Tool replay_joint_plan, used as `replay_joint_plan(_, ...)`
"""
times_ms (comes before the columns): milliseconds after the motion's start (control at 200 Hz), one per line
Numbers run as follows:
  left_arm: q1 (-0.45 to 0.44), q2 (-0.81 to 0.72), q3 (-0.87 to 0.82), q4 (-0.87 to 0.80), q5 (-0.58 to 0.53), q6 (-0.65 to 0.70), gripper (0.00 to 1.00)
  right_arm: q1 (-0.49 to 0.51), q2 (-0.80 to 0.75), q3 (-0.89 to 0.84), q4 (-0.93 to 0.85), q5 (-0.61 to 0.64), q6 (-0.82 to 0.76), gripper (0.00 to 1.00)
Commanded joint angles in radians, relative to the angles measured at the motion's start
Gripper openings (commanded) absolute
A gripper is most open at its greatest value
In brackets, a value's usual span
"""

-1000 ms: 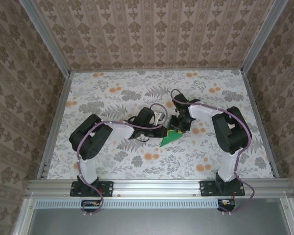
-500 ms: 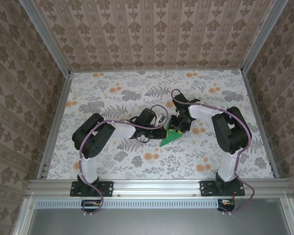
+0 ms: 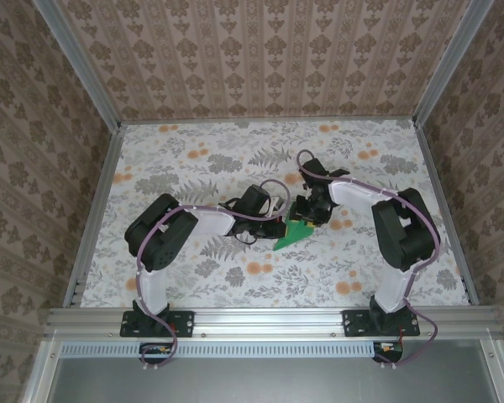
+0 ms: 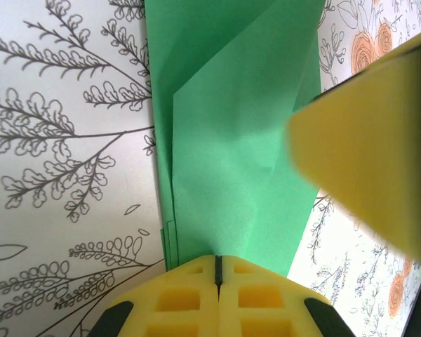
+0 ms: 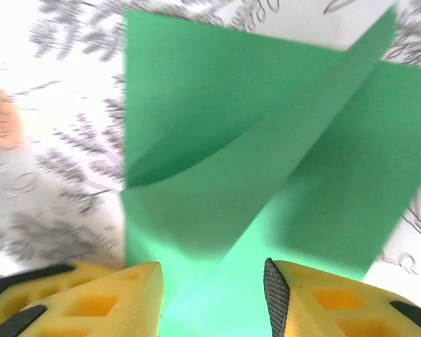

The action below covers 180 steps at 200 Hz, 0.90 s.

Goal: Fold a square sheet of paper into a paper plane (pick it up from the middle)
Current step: Fourth fold the wing at the center of the table.

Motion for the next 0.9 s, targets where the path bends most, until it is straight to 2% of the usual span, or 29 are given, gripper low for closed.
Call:
replay_joint_plan(0, -0.004, 0.032, -0.009, -0.119, -0.055, 0.027, 0.00, -0.008, -0.131, -0.020, 0.017, -0.053, -0.059, 0.43)
replay_joint_plan(90, -0.004, 0.040, -0.010, -0.122, -0.060, 0.017, 0.00, -0.008, -0.164, -0.097, 0.132, -0.163, -0.056, 0.29)
replay_joint_plan(170, -0.005, 0.046, -0.009, -0.129, -0.067, 0.009, 0.00, -0.006, -0.161, -0.156, 0.199, -0.204, -0.043, 0.14)
replay_joint_plan(270, -0.006, 0.049, -0.005, -0.147, -0.078, 0.001, 0.00, -0.006, -0.149, -0.209, 0.275, -0.245, -0.037, 0.06)
replay_joint_plan(610, -0.011, 0.051, 0.003, -0.195, -0.094, -0.012, 0.00, -0.006, -0.061, -0.258, 0.385, -0.294, -0.059, 0.01)
replay_joint_plan(895, -0.016, 0.057, 0.011, -0.242, -0.100, -0.006, 0.00, -0.011, -0.002, -0.245, 0.369, -0.232, -0.096, 0.00)
